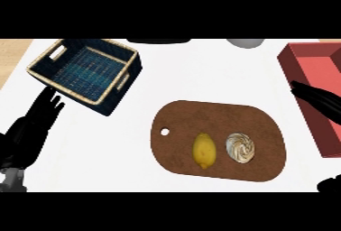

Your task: Pick the cupcake from the cutting board and place it in the cardboard box

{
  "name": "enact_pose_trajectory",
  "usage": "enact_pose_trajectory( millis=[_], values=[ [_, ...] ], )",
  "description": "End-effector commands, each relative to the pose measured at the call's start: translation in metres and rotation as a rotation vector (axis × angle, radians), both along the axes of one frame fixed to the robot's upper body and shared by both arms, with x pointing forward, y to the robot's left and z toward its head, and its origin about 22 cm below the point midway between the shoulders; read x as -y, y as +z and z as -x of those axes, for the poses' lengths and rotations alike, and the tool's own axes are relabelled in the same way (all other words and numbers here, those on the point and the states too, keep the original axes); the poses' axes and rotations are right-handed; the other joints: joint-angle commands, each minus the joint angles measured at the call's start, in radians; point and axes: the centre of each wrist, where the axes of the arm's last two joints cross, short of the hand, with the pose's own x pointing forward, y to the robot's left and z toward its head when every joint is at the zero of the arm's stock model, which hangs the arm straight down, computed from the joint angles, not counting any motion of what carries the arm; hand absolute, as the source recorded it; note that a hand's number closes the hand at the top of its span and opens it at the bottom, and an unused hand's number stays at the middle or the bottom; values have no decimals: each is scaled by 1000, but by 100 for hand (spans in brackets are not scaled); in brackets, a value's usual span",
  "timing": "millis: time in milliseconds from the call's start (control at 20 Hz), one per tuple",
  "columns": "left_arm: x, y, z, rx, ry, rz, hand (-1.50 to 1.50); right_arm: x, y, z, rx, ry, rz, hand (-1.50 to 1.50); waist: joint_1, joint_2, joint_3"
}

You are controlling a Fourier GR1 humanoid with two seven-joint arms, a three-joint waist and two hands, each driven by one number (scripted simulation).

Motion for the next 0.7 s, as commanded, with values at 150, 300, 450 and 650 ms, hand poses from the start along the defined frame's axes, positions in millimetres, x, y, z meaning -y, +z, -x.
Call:
enact_pose_trajectory(
  millis=[150,300,450,650],
  values=[
    [19,-1,0,6,-4,2,0,-55,1,12,-160,-48,236,-150,12,5,2],
    [4,-2,-3,15,-12,-1,0,-57,-3,-4,-255,-76,252,-150,9,7,3],
    [-2,14,8,-8,-1,7,0,-77,-8,6,-297,-66,251,-150,7,4,3],
    [8,13,-3,2,14,8,0,-79,-10,-16,-329,-101,287,-150,4,6,4]
  ],
)
